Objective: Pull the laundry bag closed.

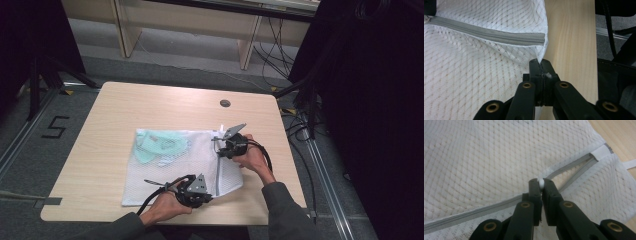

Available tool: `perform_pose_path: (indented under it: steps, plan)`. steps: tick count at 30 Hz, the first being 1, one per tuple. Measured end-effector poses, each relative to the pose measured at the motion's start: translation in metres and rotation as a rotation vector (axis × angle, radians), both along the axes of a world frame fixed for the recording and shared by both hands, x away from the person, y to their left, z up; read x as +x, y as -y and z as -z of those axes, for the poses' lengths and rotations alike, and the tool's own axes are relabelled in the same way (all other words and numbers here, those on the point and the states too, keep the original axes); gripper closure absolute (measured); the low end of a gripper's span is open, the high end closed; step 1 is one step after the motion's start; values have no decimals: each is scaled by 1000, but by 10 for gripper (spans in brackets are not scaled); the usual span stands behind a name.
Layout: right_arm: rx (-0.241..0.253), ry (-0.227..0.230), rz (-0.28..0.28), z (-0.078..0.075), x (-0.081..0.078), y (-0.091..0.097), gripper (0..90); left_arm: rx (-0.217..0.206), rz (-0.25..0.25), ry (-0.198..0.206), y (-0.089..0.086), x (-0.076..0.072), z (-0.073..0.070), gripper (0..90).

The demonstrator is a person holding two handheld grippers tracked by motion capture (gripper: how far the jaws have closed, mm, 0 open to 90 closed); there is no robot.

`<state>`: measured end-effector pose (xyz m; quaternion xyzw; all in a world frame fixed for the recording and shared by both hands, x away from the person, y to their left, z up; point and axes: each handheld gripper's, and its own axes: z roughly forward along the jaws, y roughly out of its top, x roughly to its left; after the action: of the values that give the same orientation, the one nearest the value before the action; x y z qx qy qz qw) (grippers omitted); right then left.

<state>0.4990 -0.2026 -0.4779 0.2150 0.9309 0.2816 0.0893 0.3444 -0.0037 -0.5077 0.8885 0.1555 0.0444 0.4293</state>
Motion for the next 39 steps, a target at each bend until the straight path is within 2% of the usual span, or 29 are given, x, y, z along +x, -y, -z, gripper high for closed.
perform_pose_path:
  steps: [3, 4, 7, 8, 9, 19, 20, 23, 25, 26, 27, 28, 29, 34, 39]
  plan:
    - [1, -6, -11, 1, 2, -1, 867, 0, 2, 1, 0, 1, 0, 891]
    - [-6, -2, 14, 1, 1, -1, 868, 1, 2, 1, 0, 1, 0, 891]
    - [-1, 4, -3, 1, 4, -1, 868, 0, 0, 1, 0, 0, 0, 891]
    - [14, -5, 0, 2, 5, 0, 868, -1, 1, 1, 0, 1, 0, 891]
    - [5, -7, 13, 2, 5, 0, 867, -2, 1, 2, 0, 0, 0, 891]
    - [-10, 10, 23, 2, 14, -5, 868, 4, 4, 1, 0, -1, 0, 890]
    - [-9, -1, 15, 1, 15, -5, 868, 4, 3, 0, 0, -1, 0, 890]
    - [-3, 15, 40, 1, 18, -3, 867, 2, 2, -1, -1, 0, -1, 890]
    - [8, 8, 29, 2, 20, -3, 868, 2, 8, 8, -1, 1, -1, 890]
    - [3, 8, 39, 2, 20, -3, 867, 0, -2, -3, -1, 0, -1, 890]
    - [1, 8, 41, 3, 21, -3, 867, 0, 12, 9, -1, 1, -1, 890]
    - [-3, 13, 41, 3, 22, -3, 868, -3, -1, -2, -1, -1, 0, 890]
    - [4, -1, 35, 4, 22, -3, 867, 4, 2, -2, -1, -1, -1, 890]
    - [-4, 20, 42, 4, 26, -4, 867, -3, 1, -3, -1, -1, -1, 890]
    - [-18, 10, 46, 6, 31, -6, 868, -5, 1, -8, -1, -2, -2, 890]
